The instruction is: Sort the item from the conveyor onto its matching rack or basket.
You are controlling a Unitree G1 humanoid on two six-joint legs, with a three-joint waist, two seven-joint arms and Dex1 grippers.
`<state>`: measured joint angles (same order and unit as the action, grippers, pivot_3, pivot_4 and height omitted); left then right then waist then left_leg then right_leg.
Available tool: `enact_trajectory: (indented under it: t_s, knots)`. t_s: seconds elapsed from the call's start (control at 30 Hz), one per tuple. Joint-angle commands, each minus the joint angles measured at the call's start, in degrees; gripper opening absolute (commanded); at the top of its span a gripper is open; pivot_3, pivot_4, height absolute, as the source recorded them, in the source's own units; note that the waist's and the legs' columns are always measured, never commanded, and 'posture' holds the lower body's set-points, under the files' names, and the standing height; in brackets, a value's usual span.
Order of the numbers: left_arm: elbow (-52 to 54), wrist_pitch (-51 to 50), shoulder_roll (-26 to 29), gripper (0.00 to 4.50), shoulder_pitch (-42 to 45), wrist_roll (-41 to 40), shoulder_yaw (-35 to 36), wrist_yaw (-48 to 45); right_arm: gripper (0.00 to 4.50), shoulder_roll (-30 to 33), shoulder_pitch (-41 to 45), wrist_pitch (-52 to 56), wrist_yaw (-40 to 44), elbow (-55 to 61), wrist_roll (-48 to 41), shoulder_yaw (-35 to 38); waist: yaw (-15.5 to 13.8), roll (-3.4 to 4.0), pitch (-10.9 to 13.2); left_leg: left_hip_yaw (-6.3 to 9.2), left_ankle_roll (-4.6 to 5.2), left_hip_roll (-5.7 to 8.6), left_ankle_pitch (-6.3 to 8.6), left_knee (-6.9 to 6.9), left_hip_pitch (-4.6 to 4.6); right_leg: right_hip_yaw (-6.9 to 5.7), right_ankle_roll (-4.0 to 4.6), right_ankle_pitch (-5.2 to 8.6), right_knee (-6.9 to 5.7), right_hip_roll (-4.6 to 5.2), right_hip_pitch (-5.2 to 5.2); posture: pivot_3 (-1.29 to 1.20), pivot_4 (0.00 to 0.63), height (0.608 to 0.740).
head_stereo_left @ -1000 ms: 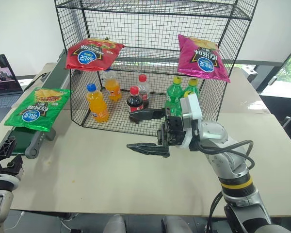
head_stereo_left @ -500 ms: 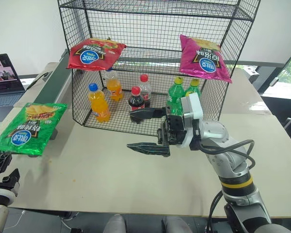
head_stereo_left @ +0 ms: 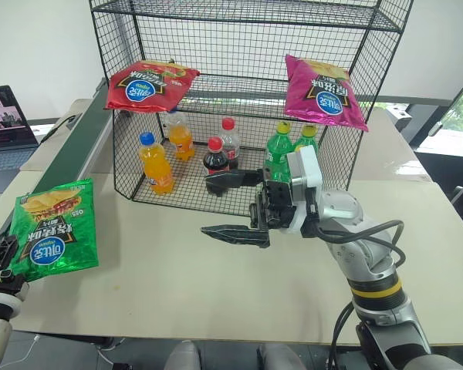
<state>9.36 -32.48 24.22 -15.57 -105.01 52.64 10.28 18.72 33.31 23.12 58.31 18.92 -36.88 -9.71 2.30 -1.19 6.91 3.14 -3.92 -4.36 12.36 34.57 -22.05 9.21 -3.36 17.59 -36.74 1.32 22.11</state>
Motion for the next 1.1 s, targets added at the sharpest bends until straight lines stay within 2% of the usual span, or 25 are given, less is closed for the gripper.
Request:
enact_trajectory:
  t_s: [0.03, 0.1, 0.17, 0.33, 0.47, 0.53, 0.67, 0.87, 1.1]
  knots:
    - [2.1, 0.2, 0.7, 1.78, -0.6, -0.1, 0.7, -1.3, 4.5, -0.3, 1.4, -0.6, -0.5, 0.7, -0.6, 1.1, 0.0, 0.0, 0.0, 0.0, 0.0, 0.0, 0.0, -0.01, 0.0, 0.0, 0.0, 0.0, 0.0, 0.0, 0.0, 0.0, 0.15, 0.74]
    - [2.5, 0.2, 0.7, 0.83, -1.1, -0.5, 1.1, -1.3, 4.5, -0.3, 1.3, -0.7, -0.5, 0.7, -0.5, 1.1, 0.0, 0.0, 0.0, 0.0, -0.02, 0.0, -0.01, -0.04, 0.0, 0.0, 0.01, 0.0, 0.01, 0.0, 0.01, 0.0, 0.15, 0.74]
    - [3.5, 0.1, 0.9, 0.07, -1.9, -1.2, 1.5, -1.4, 4.5, -0.4, 1.2, -0.9, -0.5, 0.7, -0.3, 1.1, 0.0, 0.0, 0.0, 0.0, -0.03, 0.0, -0.01, -0.06, 0.0, 0.0, 0.01, 0.01, 0.02, 0.0, 0.02, 0.0, 0.15, 0.74]
    - [10.6, 0.4, 3.8, 0.07, -2.4, -5.9, 3.0, 0.2, 4.5, -0.5, 0.8, -1.2, -1.3, 1.0, -0.2, 1.5, -0.1, -0.07, 0.0, 0.0, -0.05, -0.01, -0.03, -0.1, 0.0, 0.0, 0.01, 0.01, 0.03, 0.0, 0.03, 0.0, 0.15, 0.74]
    - [16.9, -0.4, 8.1, 0.07, 2.8, -8.0, 2.9, -0.8, 4.5, 0.1, 0.3, -1.3, -2.9, 1.3, -0.1, 2.8, -0.4, -0.1, 0.1, 0.01, -0.15, -0.02, -0.08, -0.15, 0.01, -0.03, 0.02, 0.01, 0.05, 0.02, 0.04, 0.0, 0.15, 0.74]
    - [19.4, -1.6, 11.4, 0.07, 5.6, -8.0, 0.3, -1.2, 4.5, 0.5, -0.1, -1.6, -4.4, 1.4, 0.6, 3.8, -0.5, -0.1, 0.1, 0.01, -0.17, -0.02, -0.1, -0.17, 0.0, -0.03, 0.02, 0.01, 0.07, 0.01, 0.04, 0.0, 0.15, 0.74]
    - [22.0, -1.6, 13.2, 0.07, 13.7, -8.0, -5.2, -0.6, 4.5, 0.7, -1.0, -2.0, -8.1, 2.0, 2.0, 5.7, -0.6, 0.04, 0.1, -0.04, -0.21, -0.01, -0.12, -0.27, 0.01, -0.02, 0.01, 0.01, 0.17, 0.03, 0.02, 0.0, 0.15, 0.74]
    - [19.5, -4.1, 13.2, 0.07, 35.0, -8.0, -18.1, -0.5, 4.5, 1.0, -4.2, -0.8, -17.3, 8.4, 3.4, 9.1, -1.2, 0.03, 0.1, 0.01, -0.23, 0.0, -0.15, -0.38, -0.04, -0.05, 0.03, 0.0, 0.18, 0.02, 0.06, 0.0, 0.15, 0.74]
    - [4.9, -11.4, 5.0, 0.07, 61.1, -8.0, -29.0, -2.7, 4.5, 1.1, -6.1, -1.4, -27.1, 15.2, 6.3, 11.9, -1.6, 0.01, 0.1, 0.09, -0.25, 0.02, -0.18, -0.31, -0.09, -0.12, -0.01, -0.03, 0.2, 0.01, 0.02, 0.0, 0.15, 0.74]
